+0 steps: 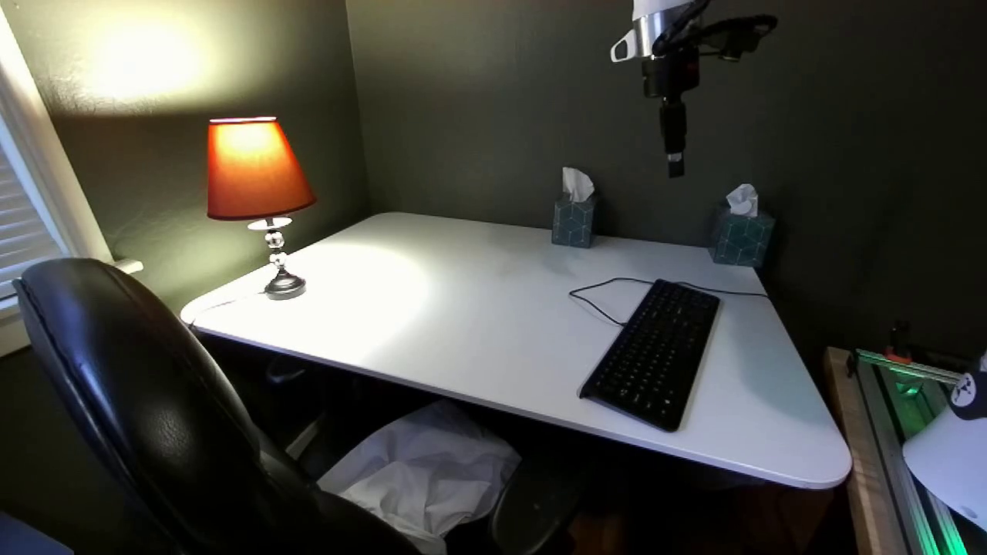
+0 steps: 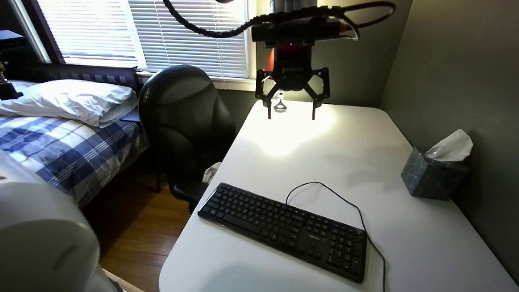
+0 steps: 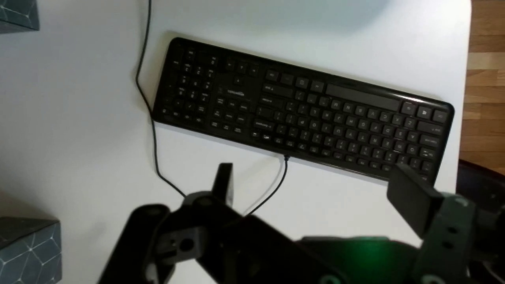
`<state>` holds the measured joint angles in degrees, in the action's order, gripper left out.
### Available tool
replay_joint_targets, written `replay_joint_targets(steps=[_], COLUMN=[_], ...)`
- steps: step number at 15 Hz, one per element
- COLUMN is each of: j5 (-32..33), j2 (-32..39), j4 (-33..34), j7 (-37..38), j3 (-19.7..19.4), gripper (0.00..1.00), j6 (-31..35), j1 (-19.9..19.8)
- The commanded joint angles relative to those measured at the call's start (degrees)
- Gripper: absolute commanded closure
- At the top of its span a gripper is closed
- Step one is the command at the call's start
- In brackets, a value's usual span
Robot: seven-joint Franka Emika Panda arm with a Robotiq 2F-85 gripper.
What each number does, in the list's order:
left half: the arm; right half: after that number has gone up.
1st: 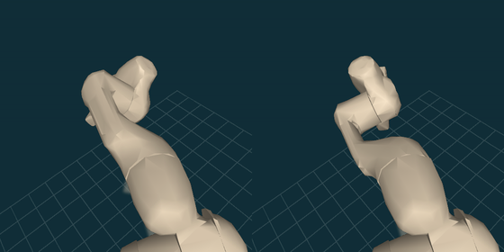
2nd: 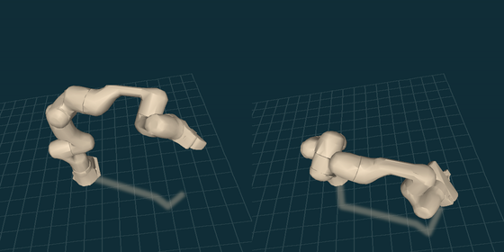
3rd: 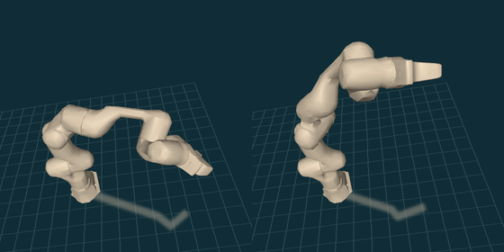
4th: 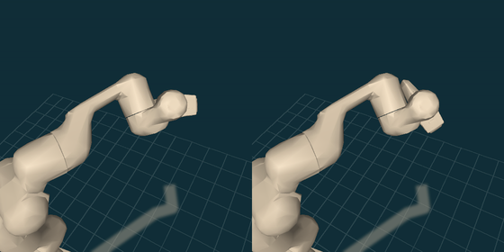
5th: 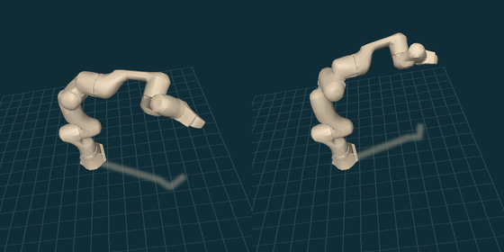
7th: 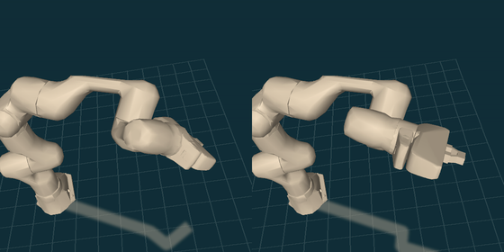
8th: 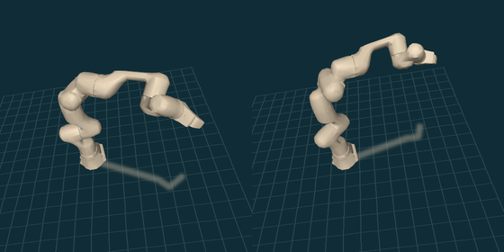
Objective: Press the F5 button on the keyboard
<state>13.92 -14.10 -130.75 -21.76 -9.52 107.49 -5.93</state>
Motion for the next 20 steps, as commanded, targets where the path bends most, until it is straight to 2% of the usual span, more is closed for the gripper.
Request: replay_joint_targets(steps=[1,5,8,9,20], j5=[-8.1,-18.6,-22.5,-19.7,-21.6], j2=[2.7,5.6,7.0,6.6,8.2], j4=[-1.7,-2.6,-3.4,-2.0,-2.7], j7=[1.1,0.3,1.4,0.7,1.5], j3=[-0.1,-0.1,0.3,0.6,1.0], gripper=[0.0,0.0,0.0,0.0,0.0], j6=[2.3,3.4,5.1,3.1,3.8], j1=[1.3,1.6,1.1,0.9,1.1])
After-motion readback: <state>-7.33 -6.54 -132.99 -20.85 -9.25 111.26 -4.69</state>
